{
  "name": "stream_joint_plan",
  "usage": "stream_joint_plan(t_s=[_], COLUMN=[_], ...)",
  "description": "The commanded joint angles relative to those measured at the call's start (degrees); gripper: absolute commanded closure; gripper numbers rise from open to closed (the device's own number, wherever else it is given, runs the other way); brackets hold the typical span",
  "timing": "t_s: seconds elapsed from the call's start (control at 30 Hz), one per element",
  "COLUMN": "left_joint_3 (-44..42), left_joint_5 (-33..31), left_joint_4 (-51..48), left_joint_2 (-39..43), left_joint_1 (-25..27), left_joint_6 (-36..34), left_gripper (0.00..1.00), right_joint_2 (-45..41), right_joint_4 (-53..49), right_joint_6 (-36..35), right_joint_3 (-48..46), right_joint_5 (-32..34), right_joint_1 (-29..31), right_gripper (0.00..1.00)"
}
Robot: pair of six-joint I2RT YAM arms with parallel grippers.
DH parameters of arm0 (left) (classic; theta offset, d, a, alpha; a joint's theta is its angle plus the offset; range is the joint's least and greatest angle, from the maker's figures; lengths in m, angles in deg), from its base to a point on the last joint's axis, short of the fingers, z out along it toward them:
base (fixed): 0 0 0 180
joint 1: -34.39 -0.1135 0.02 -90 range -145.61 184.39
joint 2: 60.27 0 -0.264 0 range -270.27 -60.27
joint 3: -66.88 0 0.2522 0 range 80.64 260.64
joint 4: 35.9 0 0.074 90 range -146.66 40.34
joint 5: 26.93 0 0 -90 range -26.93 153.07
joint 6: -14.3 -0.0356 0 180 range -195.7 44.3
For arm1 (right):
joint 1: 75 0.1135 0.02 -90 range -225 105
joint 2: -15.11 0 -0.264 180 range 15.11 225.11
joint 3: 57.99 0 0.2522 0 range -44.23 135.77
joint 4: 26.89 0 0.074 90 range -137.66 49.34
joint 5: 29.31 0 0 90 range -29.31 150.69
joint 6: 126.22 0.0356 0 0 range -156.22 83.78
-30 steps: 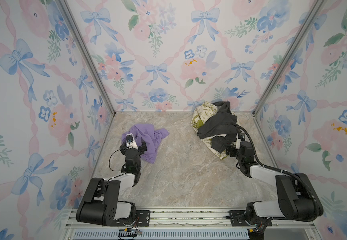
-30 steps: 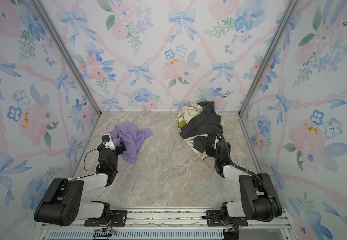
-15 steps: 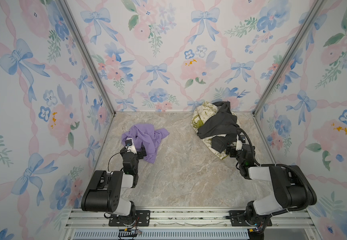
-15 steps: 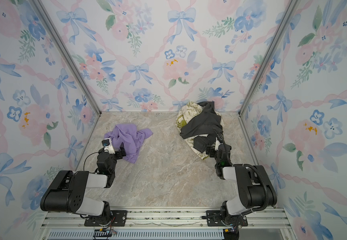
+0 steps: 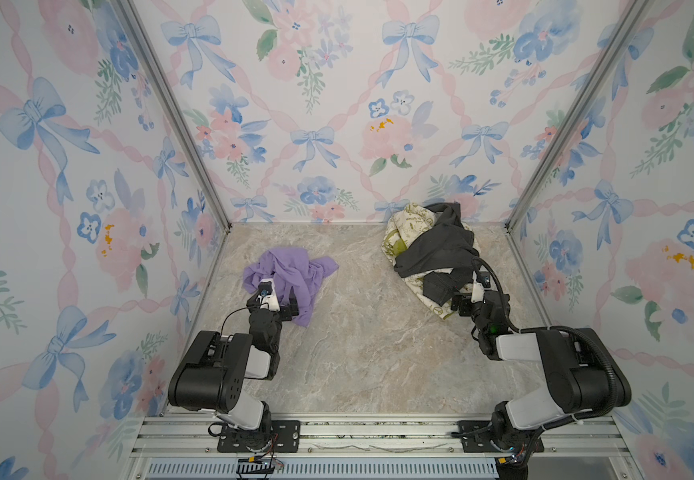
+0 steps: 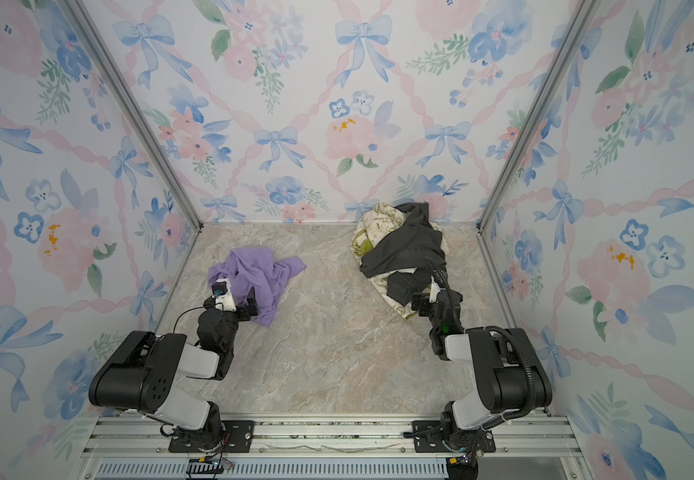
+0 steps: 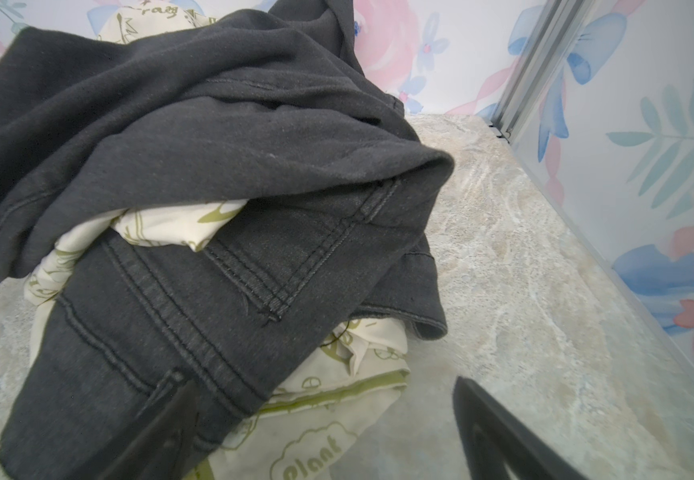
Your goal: Pick out a specific cloth from the pile
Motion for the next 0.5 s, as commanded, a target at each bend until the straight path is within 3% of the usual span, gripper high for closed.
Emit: stream_joint_plan(t_s=[0.0,0.47], left_joint_3=[0.0,0.1], left_joint_5=[-1.3,-1.9], left_joint_4=[1.8,1.8], left_joint_2=[-0.1,-0.2], left_joint_1=[0.5,0.8], left_joint_6=[-1.4,-1.7], left_gripper=[0.02,0.02], right_joint_2=[0.2,0.2], right_joint_4=[1.7,1.7], right_joint_6=[-0.1,-0.2], right_joint_3=[0.5,0.5], right_joint_5=[-0.4,-0.4], right_joint_1=[-0.5,-0.5], right_gripper=[0.03,0.03])
